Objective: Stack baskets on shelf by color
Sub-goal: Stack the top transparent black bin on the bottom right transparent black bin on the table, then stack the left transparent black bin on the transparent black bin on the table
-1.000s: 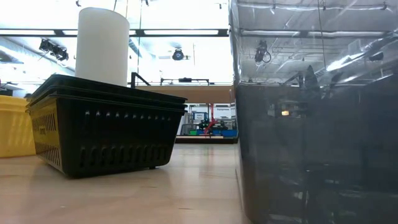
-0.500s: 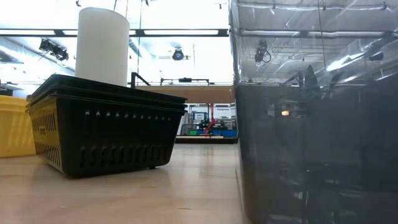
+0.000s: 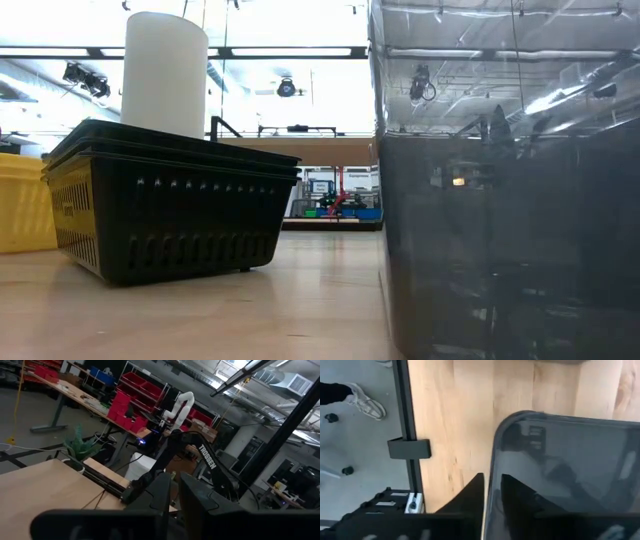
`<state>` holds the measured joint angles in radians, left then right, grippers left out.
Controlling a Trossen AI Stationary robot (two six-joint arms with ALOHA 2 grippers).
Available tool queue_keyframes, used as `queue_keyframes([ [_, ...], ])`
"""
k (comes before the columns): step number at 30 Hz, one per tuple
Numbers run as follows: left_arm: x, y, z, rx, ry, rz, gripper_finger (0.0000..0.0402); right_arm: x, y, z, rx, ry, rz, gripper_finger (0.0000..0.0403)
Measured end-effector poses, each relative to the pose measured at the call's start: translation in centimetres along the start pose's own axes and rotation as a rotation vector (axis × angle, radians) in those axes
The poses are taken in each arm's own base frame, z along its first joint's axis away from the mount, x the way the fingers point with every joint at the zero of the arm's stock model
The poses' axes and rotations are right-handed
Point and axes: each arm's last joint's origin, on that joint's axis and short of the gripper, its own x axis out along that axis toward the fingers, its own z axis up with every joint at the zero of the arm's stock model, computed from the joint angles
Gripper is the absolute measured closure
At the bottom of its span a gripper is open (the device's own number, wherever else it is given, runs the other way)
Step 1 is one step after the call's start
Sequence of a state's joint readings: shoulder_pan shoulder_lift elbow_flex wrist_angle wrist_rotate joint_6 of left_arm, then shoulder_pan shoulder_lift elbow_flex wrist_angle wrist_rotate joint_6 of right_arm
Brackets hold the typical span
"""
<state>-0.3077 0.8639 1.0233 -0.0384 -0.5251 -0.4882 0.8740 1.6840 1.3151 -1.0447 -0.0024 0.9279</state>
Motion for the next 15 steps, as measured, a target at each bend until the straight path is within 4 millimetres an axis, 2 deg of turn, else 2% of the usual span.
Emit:
queue_keyframes([
  [8, 0.0, 0.1, -0.1, 0.0, 0.008, 0.005, 0.0357, 0.0, -0.3, 0.7, 0.031, 0.032, 0.051, 0.0251],
  [15, 0.0, 0.1, -0.1, -0.003, 0.01, 0.007, 0.0354, -0.7, -0.3, 1.2, 0.047, 0.055, 0.093, 0.0211],
])
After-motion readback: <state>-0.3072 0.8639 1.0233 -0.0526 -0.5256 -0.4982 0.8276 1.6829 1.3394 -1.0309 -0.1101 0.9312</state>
